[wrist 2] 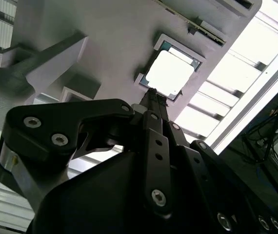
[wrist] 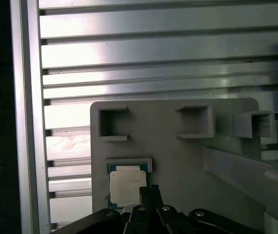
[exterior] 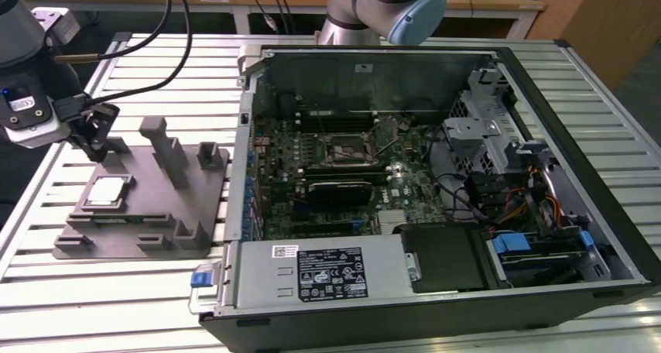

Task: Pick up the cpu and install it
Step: 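Pick up the cpu and move it towards the insertion slot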

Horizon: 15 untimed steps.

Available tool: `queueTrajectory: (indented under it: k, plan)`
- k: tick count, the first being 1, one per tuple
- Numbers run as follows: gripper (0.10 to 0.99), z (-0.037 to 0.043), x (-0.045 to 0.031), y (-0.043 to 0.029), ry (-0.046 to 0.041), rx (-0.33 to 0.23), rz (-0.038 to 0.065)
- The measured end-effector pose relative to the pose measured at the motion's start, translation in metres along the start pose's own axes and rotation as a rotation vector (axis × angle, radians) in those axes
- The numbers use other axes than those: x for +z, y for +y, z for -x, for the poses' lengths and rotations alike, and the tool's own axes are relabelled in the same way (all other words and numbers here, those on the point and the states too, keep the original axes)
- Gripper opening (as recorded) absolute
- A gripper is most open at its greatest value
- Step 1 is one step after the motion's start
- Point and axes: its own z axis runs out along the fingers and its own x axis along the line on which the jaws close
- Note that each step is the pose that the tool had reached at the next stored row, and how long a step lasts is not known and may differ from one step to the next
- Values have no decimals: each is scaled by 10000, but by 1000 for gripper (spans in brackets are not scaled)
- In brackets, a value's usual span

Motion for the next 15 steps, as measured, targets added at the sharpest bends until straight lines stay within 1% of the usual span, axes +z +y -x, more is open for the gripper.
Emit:
queueTrajectory:
  k: [15]
  plan:
    - [106,-71,134,-12,0,1,0]
